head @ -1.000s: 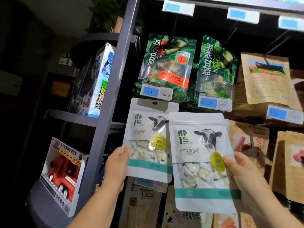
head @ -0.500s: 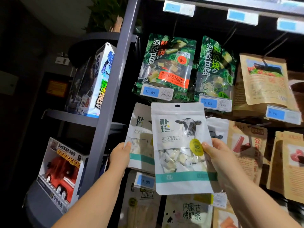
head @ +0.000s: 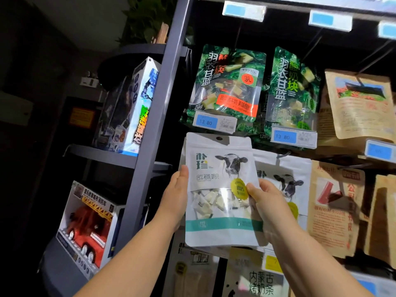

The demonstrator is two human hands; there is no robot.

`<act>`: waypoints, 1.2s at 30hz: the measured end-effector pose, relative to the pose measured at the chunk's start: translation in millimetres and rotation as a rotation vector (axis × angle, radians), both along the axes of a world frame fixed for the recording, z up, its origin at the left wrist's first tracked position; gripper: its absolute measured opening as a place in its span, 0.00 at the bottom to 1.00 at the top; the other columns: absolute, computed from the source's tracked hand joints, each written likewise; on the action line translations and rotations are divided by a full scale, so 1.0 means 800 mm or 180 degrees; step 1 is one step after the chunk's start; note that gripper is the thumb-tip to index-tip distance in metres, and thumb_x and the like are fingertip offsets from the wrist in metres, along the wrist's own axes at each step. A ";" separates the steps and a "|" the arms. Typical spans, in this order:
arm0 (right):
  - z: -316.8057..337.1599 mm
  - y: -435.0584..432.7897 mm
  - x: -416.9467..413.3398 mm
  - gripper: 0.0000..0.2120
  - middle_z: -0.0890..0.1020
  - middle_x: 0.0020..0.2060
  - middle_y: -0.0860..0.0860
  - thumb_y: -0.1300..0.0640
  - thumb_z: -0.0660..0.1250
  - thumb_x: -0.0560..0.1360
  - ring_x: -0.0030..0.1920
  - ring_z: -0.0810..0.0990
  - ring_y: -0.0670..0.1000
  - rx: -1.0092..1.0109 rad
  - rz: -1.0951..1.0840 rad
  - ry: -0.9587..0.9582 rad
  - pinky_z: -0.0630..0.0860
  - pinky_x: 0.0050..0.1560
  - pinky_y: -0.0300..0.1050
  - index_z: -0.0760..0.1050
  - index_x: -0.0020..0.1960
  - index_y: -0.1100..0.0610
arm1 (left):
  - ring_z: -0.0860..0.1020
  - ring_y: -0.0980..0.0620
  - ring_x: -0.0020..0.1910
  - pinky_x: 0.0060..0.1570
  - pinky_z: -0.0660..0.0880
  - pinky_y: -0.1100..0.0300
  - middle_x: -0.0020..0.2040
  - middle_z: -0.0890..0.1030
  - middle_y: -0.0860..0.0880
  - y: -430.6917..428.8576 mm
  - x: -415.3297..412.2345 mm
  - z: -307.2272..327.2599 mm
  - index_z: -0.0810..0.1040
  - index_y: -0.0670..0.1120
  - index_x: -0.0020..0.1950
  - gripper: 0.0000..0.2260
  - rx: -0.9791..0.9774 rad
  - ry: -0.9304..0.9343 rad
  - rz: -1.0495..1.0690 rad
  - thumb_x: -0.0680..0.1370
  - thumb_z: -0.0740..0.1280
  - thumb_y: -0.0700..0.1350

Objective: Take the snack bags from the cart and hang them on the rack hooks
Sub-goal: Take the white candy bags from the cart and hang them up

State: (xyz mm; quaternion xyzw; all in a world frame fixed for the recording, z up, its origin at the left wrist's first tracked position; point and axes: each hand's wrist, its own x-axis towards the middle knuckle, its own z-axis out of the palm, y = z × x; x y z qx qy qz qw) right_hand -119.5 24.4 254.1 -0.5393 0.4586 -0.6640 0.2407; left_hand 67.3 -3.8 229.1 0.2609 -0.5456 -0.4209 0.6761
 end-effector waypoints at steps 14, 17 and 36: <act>0.007 -0.016 0.021 0.05 0.71 0.25 0.46 0.60 0.61 0.81 0.23 0.66 0.45 0.0087 -0.0079 0.0012 0.62 0.23 0.38 0.74 0.47 0.54 | 0.83 0.44 0.51 0.54 0.78 0.41 0.53 0.84 0.48 -0.031 0.008 -0.008 0.75 0.50 0.61 0.33 0.0025 -0.0175 -0.0332 0.62 0.75 0.64; 0.008 -0.018 0.026 0.03 0.69 0.21 0.46 0.61 0.61 0.81 0.18 0.63 0.42 0.0214 0.0015 -0.0176 0.59 0.18 0.35 0.74 0.52 0.57 | 0.83 0.45 0.50 0.52 0.79 0.42 0.54 0.84 0.47 -0.033 0.010 -0.006 0.75 0.49 0.62 0.32 0.0031 -0.0274 -0.0331 0.63 0.76 0.63; -0.015 -0.038 0.034 0.22 0.79 0.55 0.52 0.52 0.69 0.76 0.53 0.77 0.54 0.0848 -0.0312 0.1060 0.74 0.50 0.49 0.69 0.67 0.56 | 0.81 0.50 0.49 0.50 0.78 0.54 0.53 0.82 0.50 -0.105 0.007 -0.014 0.74 0.49 0.59 0.25 0.0399 -0.0915 0.0409 0.66 0.79 0.51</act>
